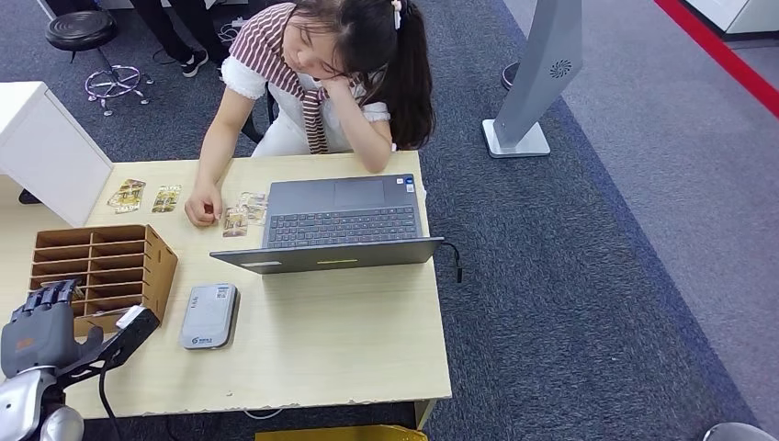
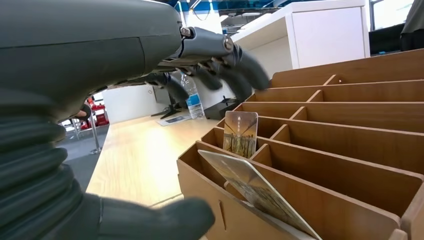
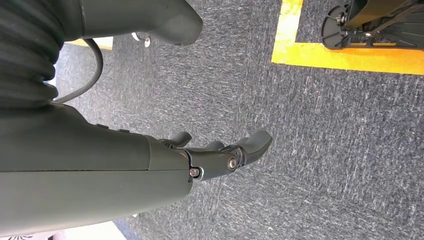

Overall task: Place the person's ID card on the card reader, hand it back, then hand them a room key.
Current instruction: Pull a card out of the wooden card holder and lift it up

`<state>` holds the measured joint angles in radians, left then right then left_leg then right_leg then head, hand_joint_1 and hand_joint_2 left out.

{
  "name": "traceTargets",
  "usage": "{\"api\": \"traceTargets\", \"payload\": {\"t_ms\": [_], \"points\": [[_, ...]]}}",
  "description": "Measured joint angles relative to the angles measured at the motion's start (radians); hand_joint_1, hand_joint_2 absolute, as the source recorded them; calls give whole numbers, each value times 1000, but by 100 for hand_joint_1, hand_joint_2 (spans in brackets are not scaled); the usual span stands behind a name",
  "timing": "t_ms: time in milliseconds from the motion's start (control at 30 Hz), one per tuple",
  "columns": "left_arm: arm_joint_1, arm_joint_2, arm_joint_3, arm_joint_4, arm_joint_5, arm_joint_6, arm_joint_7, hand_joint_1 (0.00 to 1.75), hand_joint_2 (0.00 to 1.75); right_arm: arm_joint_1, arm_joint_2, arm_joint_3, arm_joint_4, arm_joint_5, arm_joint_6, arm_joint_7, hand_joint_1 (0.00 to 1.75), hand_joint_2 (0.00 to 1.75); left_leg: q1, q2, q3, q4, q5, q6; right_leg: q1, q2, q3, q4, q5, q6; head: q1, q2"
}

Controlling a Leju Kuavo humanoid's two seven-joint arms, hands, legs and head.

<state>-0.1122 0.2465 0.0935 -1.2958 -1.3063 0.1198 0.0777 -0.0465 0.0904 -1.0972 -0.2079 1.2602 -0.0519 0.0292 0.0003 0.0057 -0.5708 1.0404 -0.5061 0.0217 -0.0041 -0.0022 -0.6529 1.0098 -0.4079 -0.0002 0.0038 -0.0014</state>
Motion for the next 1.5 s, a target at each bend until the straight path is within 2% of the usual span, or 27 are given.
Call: {"api": "traceTargets", "payload": {"t_ms": [567,833,1133,1500], "points": [[0,0,0,6,8,0,-13,175,175,0,0,-2,0,1,2,-2,0,175,0,0,0,0,0,0,0,0,0,0,0,0,0,0],[1,-1,0,-6,19,39,-39,175,175,0,0,-4,0,0,2,-4,0,175,0,0,0,0,0,0,0,0,0,0,0,0,0,0],[11,-5,-4,-145,55,32,-66,175,175,0,0,-23,0,-4,0,-6,0,175,0,0,0,0,0,0,0,0,0,0,0,0,0,0],[25,-5,-52,-302,87,3,-71,175,175,0,0,-33,0,-2,0,-4,0,175,0,0,0,0,0,0,0,0,0,0,0,0,0,0]]}}
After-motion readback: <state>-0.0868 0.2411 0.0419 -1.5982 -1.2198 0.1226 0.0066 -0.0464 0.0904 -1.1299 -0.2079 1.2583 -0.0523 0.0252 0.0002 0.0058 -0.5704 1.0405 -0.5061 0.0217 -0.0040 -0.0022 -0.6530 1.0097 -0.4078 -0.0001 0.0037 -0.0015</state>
